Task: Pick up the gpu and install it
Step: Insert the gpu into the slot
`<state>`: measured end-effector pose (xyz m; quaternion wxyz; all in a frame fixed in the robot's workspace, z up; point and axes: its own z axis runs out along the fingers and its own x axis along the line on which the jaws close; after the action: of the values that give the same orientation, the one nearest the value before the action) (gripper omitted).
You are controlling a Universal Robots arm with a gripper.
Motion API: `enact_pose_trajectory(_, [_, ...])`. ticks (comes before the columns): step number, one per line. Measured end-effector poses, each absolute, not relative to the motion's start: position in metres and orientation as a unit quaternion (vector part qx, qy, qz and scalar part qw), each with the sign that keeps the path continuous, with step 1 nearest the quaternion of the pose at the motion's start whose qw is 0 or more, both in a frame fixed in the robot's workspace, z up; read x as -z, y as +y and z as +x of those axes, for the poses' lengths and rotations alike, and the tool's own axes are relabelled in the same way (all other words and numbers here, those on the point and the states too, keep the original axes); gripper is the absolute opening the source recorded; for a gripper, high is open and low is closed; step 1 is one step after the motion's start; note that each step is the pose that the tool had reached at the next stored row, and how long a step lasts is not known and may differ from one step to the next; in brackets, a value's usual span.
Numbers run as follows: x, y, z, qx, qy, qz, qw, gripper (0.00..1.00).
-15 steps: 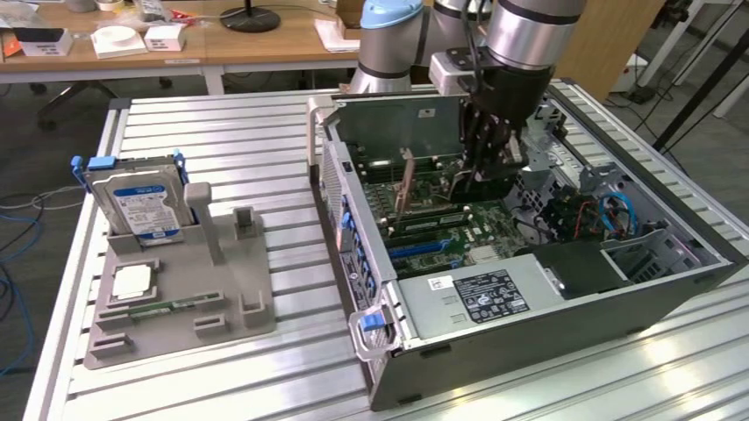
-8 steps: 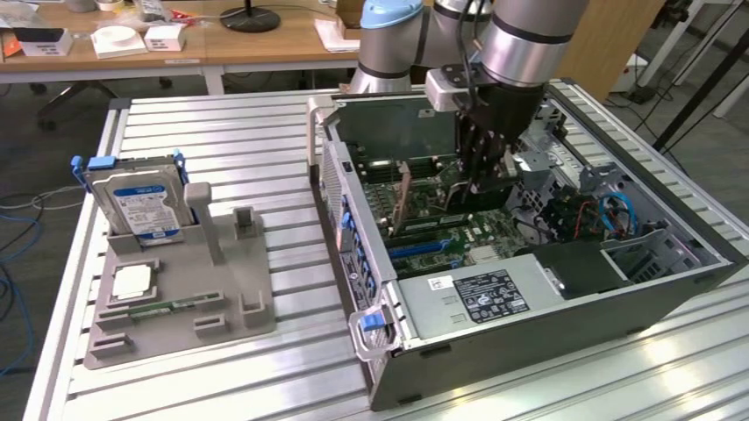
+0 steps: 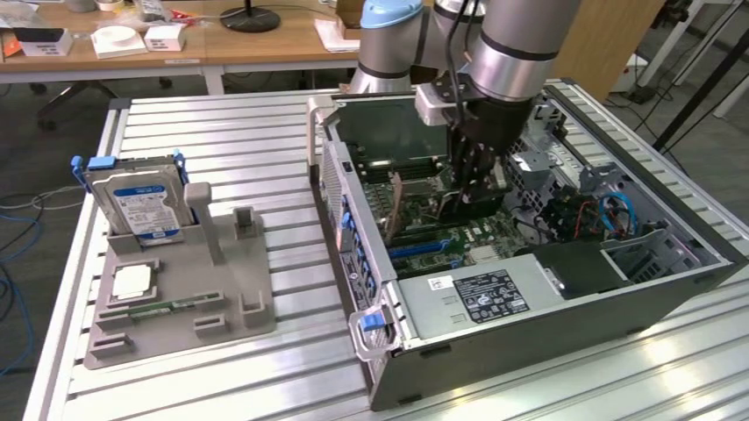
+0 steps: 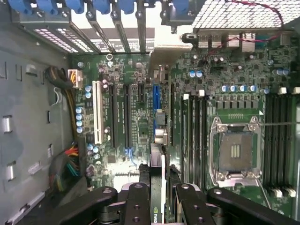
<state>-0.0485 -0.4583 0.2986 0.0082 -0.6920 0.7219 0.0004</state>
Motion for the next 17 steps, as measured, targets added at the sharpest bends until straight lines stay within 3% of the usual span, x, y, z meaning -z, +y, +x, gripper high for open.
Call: enact_pose_trajectory(17, [-0.275,-0.463,-0.069,-0.001,0.712,-0.703,0.008,0.26])
